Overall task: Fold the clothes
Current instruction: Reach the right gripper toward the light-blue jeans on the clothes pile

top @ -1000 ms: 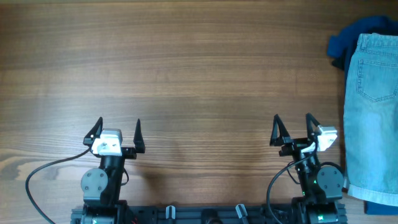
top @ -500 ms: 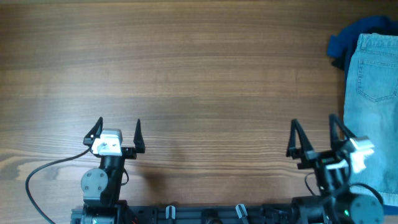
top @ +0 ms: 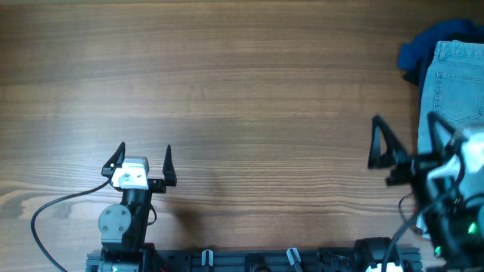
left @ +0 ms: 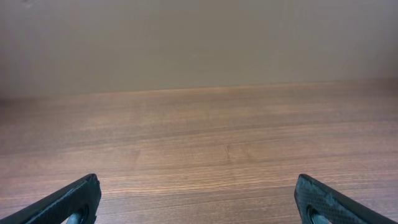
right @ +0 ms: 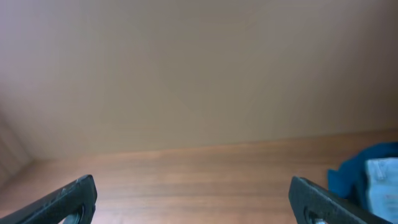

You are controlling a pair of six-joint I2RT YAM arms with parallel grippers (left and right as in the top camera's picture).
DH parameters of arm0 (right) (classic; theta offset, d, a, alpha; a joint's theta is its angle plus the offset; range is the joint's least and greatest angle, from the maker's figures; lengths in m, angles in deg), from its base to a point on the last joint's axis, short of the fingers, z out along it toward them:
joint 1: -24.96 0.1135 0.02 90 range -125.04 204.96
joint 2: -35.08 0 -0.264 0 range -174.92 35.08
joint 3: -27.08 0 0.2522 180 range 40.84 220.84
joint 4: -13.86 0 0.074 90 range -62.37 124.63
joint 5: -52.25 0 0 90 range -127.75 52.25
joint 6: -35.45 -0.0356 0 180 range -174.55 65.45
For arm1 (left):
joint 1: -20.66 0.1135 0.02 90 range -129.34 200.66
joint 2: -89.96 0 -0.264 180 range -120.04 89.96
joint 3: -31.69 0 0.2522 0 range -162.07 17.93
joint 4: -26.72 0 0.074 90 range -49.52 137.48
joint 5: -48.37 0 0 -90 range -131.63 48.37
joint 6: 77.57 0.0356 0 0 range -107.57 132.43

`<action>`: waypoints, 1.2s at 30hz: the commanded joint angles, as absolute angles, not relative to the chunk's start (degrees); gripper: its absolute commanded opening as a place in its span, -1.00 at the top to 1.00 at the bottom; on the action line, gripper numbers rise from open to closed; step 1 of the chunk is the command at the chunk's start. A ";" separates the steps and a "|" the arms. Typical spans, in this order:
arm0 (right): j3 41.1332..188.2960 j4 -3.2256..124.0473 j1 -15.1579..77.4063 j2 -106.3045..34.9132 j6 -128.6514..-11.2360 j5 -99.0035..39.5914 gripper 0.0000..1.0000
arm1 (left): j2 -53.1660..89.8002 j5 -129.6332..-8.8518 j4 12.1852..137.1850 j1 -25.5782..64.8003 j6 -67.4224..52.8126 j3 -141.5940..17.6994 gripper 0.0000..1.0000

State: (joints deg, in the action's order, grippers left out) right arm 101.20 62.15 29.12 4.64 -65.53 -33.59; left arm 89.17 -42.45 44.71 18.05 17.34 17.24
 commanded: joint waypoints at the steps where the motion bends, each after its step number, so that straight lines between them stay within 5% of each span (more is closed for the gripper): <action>1: 110.68 64.71 28.80 -6.42 -61.46 -41.00 -0.99 | 89.58 -43.34 44.75 18.44 18.21 17.59 -1.00; 15: 141.70 79.48 21.26 -50.02 -54.51 -53.39 -0.99 | 89.58 -43.34 44.75 18.44 18.21 17.59 -1.00; 25: 143.14 70.32 9.26 -67.60 -53.03 -53.39 -1.00 | 89.58 -43.34 44.75 18.44 18.21 17.59 -1.00; 36: 143.14 66.76 7.42 -79.88 -61.92 -54.59 -0.99 | 89.58 -43.34 44.75 18.44 18.19 17.59 -1.00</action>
State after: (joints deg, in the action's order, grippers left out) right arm 141.72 68.47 8.23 -75.64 -56.28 -52.82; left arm 89.17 -42.45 44.73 18.05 17.34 17.24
